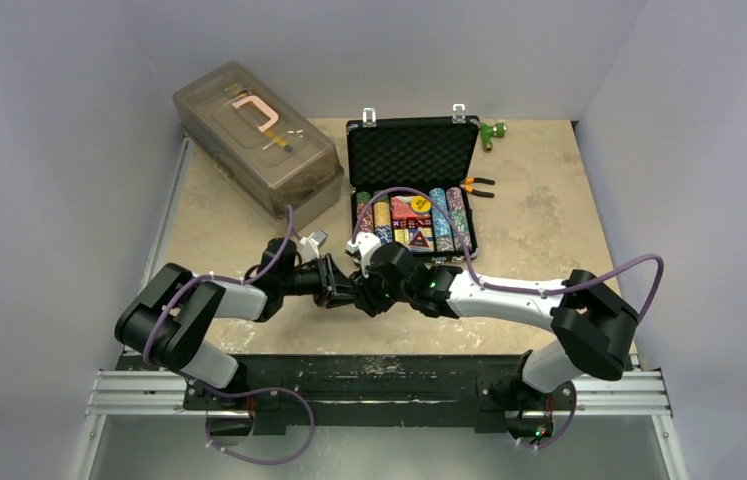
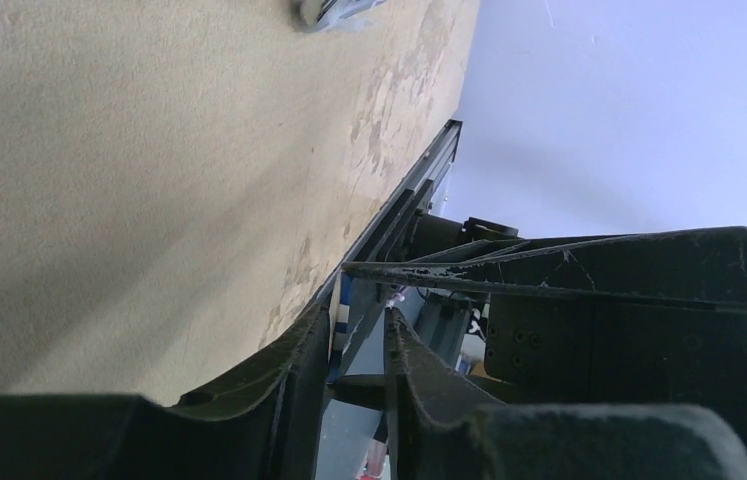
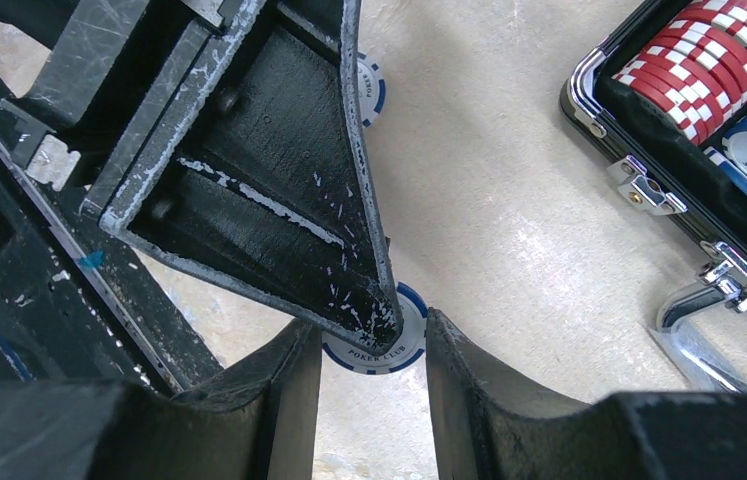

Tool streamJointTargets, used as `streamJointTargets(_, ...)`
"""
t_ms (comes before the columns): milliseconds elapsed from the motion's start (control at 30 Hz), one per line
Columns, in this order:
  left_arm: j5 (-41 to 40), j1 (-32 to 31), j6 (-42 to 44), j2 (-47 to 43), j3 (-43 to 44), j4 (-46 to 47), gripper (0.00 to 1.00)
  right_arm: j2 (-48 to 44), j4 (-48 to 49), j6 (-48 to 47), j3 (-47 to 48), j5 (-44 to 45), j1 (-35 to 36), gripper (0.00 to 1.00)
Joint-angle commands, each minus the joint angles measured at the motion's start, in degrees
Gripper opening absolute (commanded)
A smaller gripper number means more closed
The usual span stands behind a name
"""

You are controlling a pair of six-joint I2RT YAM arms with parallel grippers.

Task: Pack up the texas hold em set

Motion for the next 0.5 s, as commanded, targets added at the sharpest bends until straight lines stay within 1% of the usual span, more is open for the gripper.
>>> streamJointTargets(0,2.4,-0.7,-1.7,0.2,-1.0,6.0,0.22,0.5,3.1,-0.6,3.0,0.2,-0.4,0.21)
streamJointTargets(100,2.3,-0.7,-2.2,-0.4,-1.4,6.5,0.17,0.6,3.3,-0.4,3.1,0.2,-0.4,0.22)
streamJointTargets(333,2.1,-0.8,-2.1,-1.8,-1.7,5.4,0.11,1.0,3.3,-0.1,3.5,0.2,-0.4,0.21)
streamJointTargets(467,2.0,-0.9,-0.9,-2.0,-1.1,3.4,0.04,1.0,3.3,0.0,3.7,0.3,-0.4,0.22)
